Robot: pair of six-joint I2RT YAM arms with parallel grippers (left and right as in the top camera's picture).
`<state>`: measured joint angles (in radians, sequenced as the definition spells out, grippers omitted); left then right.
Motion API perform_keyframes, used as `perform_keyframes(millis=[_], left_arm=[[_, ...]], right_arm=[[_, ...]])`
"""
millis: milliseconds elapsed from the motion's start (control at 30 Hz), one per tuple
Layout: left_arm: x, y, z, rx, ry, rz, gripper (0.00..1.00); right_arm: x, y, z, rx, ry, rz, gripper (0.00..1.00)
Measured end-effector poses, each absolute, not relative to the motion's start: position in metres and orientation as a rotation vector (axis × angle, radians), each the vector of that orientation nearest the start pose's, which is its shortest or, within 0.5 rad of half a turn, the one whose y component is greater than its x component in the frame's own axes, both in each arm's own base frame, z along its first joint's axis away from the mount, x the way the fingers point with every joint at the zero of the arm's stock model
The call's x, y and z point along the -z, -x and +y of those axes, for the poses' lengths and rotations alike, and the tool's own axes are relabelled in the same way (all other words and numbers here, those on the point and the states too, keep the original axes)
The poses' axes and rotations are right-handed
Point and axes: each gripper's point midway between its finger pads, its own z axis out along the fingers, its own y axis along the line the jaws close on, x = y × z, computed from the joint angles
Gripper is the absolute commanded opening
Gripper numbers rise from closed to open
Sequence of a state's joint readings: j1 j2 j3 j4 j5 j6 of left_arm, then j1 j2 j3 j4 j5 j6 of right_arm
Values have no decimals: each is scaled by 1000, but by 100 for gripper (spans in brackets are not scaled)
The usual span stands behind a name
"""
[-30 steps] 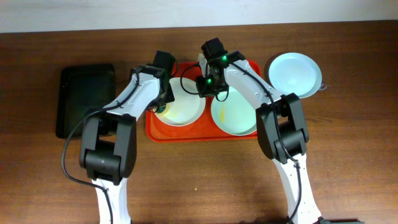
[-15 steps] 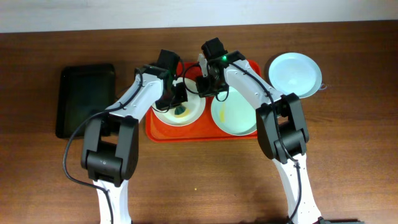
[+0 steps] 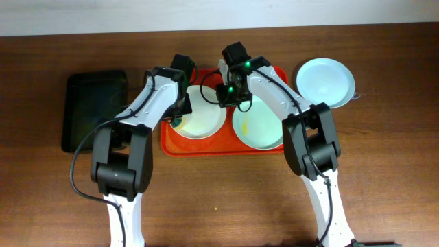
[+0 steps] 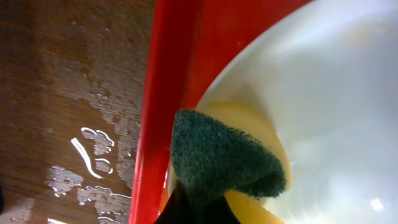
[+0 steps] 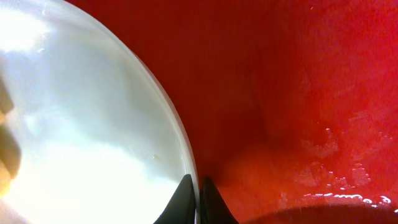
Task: Clean dirty plates on tray and stack at the side
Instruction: 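Scrub the cream plate with the sponge in the left gripper, then lift the cream plate with the right gripper and stack it on the blue plate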
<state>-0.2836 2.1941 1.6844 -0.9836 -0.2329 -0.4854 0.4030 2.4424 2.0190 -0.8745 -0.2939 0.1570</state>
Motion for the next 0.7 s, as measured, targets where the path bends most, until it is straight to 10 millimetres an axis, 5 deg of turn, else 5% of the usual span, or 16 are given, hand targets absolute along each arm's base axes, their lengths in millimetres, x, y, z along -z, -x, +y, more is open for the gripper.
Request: perform_keyframes(millis=[167, 267, 333, 500, 700], left_arm=[[-59, -438, -64, -206, 398, 2884, 0], [-93, -445, -16, -93, 596, 2808, 0], [-93, -440, 17, -67, 719, 2809, 0], [-89, -428, 68, -61, 902, 2794, 0], [-82, -420, 74, -81, 928, 2809, 0]], right_arm=[[-8, -470, 254, -521, 426, 2893, 4], [-11, -465, 240, -392, 426, 2930, 4], [-22, -467, 228, -220, 445, 2907, 4], [-115, -483, 224, 269, 473, 2593, 4], [-187, -481, 260, 901, 744, 2111, 4]])
